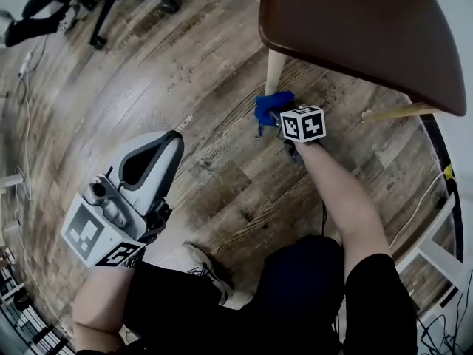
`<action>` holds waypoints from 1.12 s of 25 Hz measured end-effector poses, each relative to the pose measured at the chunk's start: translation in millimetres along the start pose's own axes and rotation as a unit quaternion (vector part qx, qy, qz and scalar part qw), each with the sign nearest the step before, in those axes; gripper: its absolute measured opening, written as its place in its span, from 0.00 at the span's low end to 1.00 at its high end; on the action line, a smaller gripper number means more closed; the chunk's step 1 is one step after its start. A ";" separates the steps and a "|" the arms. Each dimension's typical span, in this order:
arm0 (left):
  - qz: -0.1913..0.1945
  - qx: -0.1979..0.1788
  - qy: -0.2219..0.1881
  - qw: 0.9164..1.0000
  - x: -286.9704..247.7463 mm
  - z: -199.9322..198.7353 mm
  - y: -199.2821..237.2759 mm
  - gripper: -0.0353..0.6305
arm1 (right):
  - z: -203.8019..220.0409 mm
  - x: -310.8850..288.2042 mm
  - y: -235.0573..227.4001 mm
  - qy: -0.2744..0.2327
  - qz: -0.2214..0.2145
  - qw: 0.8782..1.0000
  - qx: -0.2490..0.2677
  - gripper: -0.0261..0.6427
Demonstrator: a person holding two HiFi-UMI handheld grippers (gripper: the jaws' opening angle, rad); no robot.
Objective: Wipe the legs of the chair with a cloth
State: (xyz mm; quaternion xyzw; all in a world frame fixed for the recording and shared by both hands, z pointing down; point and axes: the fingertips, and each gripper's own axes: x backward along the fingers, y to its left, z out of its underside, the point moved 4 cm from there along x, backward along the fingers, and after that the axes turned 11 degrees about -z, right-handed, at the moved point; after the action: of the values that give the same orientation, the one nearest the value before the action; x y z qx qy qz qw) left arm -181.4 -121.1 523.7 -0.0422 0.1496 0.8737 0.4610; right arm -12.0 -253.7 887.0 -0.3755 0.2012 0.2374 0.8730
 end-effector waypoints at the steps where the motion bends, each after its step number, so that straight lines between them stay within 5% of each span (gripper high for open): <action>1: 0.004 -0.002 -0.002 1.000 -2.0 -0.8 -2.7 0.05 | -2.1 2.6 1.1 -0.001 0.001 1.000 -0.001 0.14; 11: 0.033 -0.030 -0.001 0.999 -13.1 0.1 -27.4 0.05 | -63.6 62.7 53.5 -0.079 -0.016 0.995 0.062 0.14; 21: 0.060 -0.043 -0.033 0.997 -22.8 -12.5 -48.1 0.05 | -155.8 147.5 153.3 -0.214 -0.074 0.969 0.097 0.14; 28: 0.088 -0.038 -0.037 0.995 -38.9 -10.2 -67.8 0.05 | -179.4 197.2 186.9 -0.247 -0.085 0.960 0.098 0.14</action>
State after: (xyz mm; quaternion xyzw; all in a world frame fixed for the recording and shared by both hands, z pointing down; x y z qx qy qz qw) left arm -104.3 -119.0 507.1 -0.0138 0.1018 0.9169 0.3857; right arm 10.3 -223.4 563.6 -0.2333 -0.0316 0.2265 0.9451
